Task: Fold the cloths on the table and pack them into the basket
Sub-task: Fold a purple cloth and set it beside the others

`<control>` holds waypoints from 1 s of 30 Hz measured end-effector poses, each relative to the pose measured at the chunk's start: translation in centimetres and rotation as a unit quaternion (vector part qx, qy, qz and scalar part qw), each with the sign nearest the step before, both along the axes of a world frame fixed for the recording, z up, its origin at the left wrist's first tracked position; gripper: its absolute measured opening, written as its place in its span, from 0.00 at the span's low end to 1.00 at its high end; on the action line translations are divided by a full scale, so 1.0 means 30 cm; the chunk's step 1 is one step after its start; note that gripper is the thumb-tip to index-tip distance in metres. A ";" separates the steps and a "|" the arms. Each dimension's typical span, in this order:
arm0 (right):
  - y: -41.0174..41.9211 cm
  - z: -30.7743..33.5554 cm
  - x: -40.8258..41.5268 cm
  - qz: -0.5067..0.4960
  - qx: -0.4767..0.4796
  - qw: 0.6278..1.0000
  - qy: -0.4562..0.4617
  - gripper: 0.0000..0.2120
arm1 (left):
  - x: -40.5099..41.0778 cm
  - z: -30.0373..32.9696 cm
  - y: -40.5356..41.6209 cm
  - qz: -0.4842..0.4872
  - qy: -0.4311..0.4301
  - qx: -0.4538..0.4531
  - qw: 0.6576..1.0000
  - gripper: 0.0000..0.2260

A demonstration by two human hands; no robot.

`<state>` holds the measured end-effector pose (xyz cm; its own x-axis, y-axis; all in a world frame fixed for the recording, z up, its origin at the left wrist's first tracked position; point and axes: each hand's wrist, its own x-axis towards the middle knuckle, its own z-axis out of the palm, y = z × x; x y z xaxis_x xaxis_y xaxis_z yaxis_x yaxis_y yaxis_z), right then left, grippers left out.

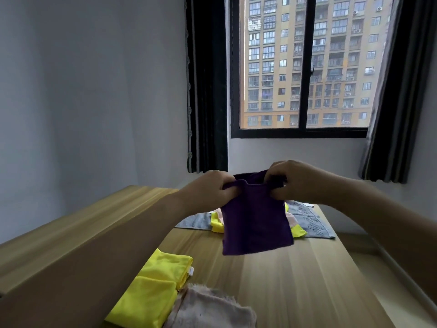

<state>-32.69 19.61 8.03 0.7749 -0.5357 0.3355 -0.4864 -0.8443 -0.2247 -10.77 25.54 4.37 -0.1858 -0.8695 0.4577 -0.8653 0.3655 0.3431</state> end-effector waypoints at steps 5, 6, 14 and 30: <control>0.001 -0.070 0.030 0.035 0.010 0.997 -0.070 0.05 | 0.034 0.016 0.024 0.013 -0.097 -0.034 0.995 0.19; 0.000 -0.078 0.033 0.035 0.014 0.996 -0.084 0.05 | 0.045 0.018 0.029 0.015 -0.115 -0.037 0.993 0.19; -0.016 -0.091 0.068 0.067 0.116 0.984 -0.120 0.18 | 0.086 0.038 0.047 -0.007 -0.109 -0.055 0.992 0.18; -0.018 -0.105 0.172 -0.029 0.096 0.988 0.117 0.07 | 0.066 0.064 0.066 0.012 -0.059 0.075 0.995 0.13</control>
<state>-27.53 19.08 4.88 0.7852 -0.6180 0.0389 -0.5904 -0.7662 -0.2537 -8.81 27.52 6.28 -0.2089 -0.9312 0.2987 -0.9111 0.2963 0.2867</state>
